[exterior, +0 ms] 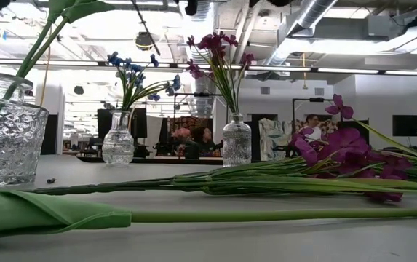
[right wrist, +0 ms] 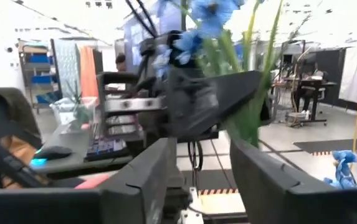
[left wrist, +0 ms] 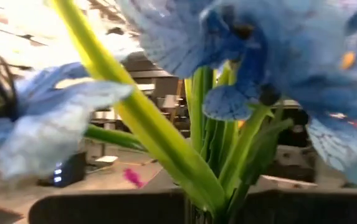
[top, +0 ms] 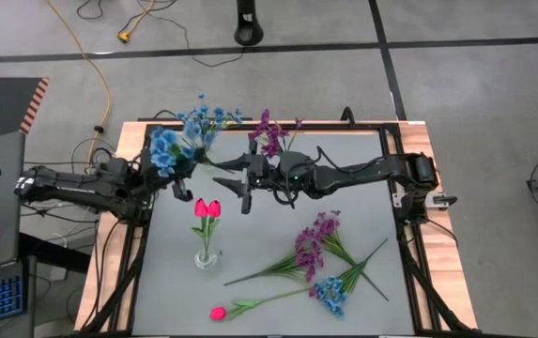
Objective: Sort flowers into vase by color
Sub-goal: Put the left blue flower into the top left transparent vase
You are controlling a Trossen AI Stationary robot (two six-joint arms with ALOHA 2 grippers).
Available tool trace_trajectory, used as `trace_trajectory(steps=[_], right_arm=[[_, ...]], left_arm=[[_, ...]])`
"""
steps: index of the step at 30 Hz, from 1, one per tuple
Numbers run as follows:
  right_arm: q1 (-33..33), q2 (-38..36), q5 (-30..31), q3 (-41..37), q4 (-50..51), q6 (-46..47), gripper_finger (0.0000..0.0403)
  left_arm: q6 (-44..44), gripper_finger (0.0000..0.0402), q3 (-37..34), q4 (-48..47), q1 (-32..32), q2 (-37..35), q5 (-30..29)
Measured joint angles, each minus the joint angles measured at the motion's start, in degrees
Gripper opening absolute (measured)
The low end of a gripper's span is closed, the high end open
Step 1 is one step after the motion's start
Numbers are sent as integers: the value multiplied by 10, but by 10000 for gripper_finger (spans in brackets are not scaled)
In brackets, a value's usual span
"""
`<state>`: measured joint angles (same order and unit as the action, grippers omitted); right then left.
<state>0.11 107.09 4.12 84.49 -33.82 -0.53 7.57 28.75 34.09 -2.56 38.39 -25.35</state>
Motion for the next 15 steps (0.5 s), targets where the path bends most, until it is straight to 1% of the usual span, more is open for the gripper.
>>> trace_trajectory(steps=[2,4,9,12,15], right_arm=[[-2,-15,0,0,35,-3,214],[-5,-34,0,0,86,-27,221],[-10,-82,1,0,197,-50,222],[-10,-108,1,-8,229,-51,219],[-10,-139,1,-43,250,-50,214]], left_arm=[[8,2,0,-29,7,-25,-14],[13,2,0,-62,13,-50,-32],[19,2,0,-119,29,-114,-72],[38,2,0,-148,37,-150,-113],[57,2,0,-183,44,-179,-145]])
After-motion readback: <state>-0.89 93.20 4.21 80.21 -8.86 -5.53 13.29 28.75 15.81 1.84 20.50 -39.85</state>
